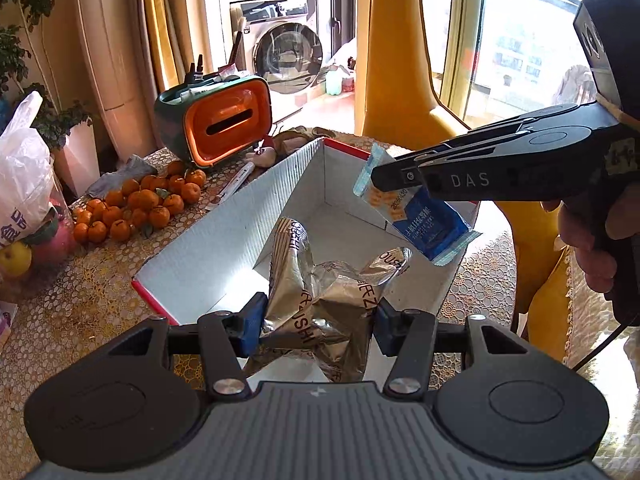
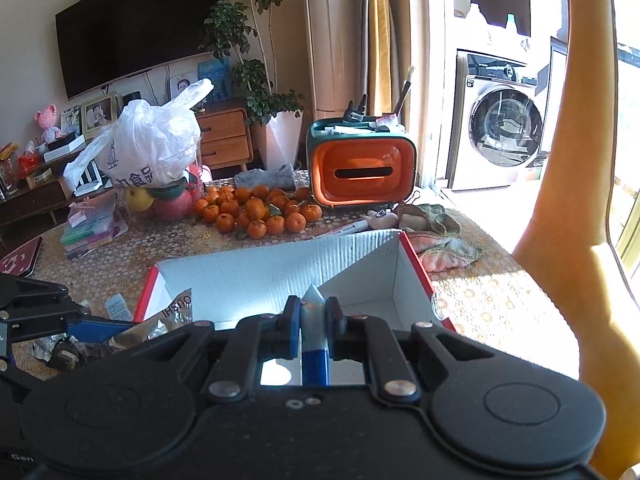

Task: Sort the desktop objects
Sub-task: 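Carry the snack bag and wipe pack with both tools over the red shoebox, then open the right gripper to drop the wipe pack while the left releases the snack bag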

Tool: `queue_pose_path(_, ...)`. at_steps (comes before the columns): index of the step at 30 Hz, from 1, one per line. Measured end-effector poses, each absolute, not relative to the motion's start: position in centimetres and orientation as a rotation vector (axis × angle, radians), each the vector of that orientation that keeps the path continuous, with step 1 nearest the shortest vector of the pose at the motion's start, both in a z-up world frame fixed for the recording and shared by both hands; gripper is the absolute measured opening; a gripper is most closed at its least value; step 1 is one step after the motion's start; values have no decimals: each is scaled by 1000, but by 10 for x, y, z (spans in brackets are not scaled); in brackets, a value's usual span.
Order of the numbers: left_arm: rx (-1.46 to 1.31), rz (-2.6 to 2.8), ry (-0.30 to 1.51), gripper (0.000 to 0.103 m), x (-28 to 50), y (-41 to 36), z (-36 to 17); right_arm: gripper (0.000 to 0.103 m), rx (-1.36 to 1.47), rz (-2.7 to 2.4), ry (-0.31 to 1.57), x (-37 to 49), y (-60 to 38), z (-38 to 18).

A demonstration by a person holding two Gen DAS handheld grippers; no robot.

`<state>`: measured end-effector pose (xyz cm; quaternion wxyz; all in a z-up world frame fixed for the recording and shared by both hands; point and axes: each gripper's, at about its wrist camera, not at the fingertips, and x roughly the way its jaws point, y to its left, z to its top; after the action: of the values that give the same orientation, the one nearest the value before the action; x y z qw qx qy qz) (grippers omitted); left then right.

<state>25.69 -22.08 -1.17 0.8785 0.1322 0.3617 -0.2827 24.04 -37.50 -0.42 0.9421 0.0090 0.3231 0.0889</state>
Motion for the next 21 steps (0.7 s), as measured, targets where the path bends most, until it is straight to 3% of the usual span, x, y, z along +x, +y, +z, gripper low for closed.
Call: queue_pose_path(21, 387, -624, 966, 53, 331, -283, -66, 12, -100, 119, 798, 307, -382, -57)
